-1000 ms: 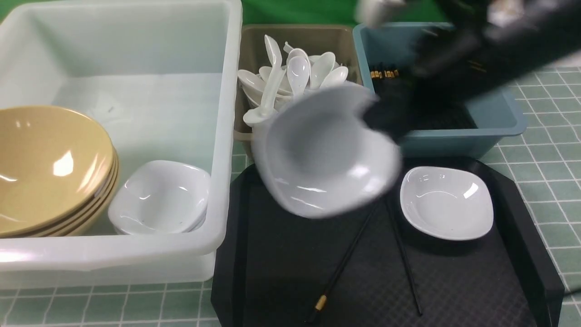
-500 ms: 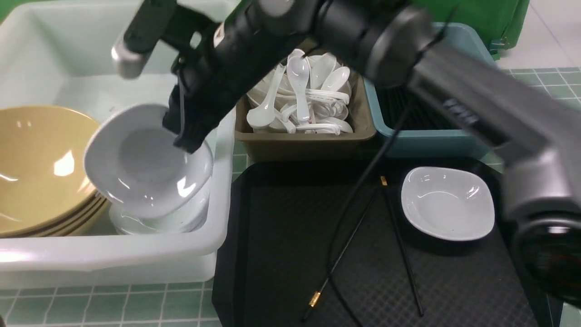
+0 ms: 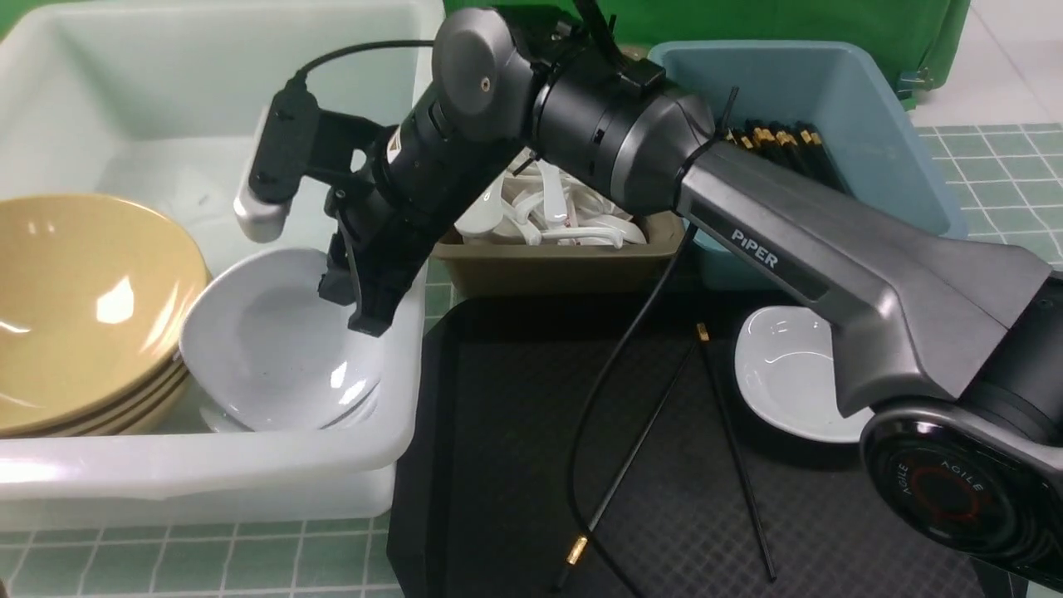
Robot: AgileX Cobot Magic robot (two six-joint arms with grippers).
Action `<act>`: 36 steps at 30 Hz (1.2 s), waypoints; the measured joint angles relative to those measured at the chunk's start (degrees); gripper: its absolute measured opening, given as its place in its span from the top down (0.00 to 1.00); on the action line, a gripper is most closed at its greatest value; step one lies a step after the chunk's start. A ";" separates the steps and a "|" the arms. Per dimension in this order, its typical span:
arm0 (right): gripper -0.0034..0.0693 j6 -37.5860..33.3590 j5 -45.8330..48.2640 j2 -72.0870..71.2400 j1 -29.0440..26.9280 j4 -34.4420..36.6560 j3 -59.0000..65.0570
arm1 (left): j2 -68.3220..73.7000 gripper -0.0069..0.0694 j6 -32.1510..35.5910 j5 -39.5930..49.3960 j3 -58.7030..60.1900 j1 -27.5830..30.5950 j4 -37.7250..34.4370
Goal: On blue table put chopsticks spoon bowls plates into blue grey white boxes.
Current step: 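Place the white bowl into the white bin on top of the stacked bowls with the right gripper, then reach for and grasp the small white dish on the black tray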
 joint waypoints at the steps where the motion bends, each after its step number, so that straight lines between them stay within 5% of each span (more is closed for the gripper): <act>1: 0.45 0.51 -0.07 -0.30 0.00 -0.30 0.07 | 0.00 0.91 0.00 0.00 0.00 0.00 0.00; 6: 0.30 2.46 -0.08 -5.00 -0.28 -0.89 0.53 | 0.00 0.91 0.00 0.00 0.00 0.00 0.00; 10: 0.30 5.19 -0.36 -9.93 -1.64 -0.72 0.53 | 0.00 0.91 0.00 0.00 0.00 0.00 0.00; 18: 0.58 10.87 2.73 -23.13 -7.12 -5.34 8.80 | 0.00 0.91 0.05 3.26 0.00 0.00 -0.09; 21: 0.77 18.33 5.05 -29.55 -11.46 -11.18 18.37 | 0.58 0.91 0.05 6.13 0.00 0.00 -1.24; 23: 0.80 22.38 6.34 -31.20 -14.13 -13.36 21.69 | 0.92 0.91 0.05 6.84 0.00 0.00 -1.59; 25: 0.83 28.52 8.65 -33.57 -22.63 -15.83 33.88 | 1.02 0.91 0.05 7.21 0.00 0.00 -1.72; 32: 0.76 36.69 -2.13 -36.48 -36.18 -16.13 59.17 | 1.06 0.91 0.32 7.25 0.00 0.00 -1.79; 36: 0.56 38.12 -9.24 -36.78 -42.01 -9.72 69.35 | 1.06 0.91 0.38 6.88 0.00 0.00 -1.79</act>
